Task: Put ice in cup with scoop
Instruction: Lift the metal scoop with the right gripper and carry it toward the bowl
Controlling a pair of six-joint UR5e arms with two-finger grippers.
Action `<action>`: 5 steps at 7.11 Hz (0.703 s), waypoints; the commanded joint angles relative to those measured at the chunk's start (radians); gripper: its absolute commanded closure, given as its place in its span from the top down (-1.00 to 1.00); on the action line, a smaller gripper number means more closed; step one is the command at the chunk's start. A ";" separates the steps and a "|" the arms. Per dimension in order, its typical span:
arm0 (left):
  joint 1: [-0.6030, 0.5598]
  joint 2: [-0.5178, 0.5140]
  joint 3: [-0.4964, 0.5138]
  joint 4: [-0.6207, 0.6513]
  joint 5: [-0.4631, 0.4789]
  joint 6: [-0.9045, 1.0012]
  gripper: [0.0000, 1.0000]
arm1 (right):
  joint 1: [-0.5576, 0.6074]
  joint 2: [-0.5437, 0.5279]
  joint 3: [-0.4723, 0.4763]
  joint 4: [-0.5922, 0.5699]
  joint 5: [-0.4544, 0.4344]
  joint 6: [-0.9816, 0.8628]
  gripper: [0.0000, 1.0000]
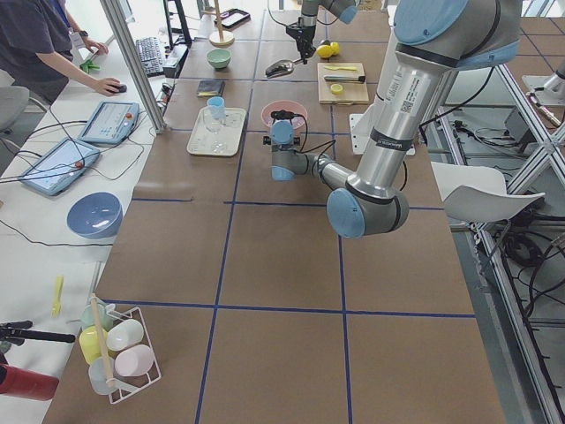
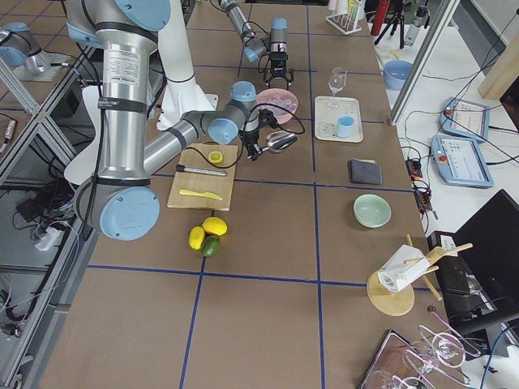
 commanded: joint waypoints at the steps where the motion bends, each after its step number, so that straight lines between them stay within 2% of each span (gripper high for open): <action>1: -0.001 0.002 0.000 0.000 0.000 0.000 1.00 | -0.007 0.206 0.050 -0.320 0.000 -0.066 -1.00; 3: -0.001 0.000 0.000 0.000 0.000 -0.001 1.00 | -0.042 0.539 0.053 -0.812 -0.022 -0.090 -1.00; 4: -0.001 0.000 0.000 0.000 0.000 -0.001 1.00 | -0.047 0.650 0.049 -0.972 -0.054 -0.129 -1.00; 5: -0.001 0.000 0.000 0.000 0.000 -0.001 1.00 | -0.050 0.727 0.018 -1.074 -0.058 -0.144 -1.00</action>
